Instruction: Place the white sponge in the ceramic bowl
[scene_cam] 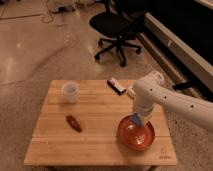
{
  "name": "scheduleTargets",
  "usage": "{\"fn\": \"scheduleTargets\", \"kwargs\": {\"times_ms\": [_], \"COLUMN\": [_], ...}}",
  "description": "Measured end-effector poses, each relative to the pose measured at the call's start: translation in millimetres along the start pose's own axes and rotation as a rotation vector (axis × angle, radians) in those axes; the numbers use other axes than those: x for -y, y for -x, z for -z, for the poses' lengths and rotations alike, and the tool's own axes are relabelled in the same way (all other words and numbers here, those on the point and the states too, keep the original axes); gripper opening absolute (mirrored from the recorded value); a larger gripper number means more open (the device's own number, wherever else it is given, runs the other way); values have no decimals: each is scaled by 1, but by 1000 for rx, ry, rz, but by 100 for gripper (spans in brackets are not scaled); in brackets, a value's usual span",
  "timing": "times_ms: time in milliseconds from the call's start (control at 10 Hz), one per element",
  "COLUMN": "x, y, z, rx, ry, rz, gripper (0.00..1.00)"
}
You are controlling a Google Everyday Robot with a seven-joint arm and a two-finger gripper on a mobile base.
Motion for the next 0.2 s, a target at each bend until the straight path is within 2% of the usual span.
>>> {"fn": "scheduleTargets", "kwargs": {"times_ms": [200], "x": [-12], "y": [0], "z": [2], "rx": [29], "ry": [7], "rz": [4], "gripper": [80]}}
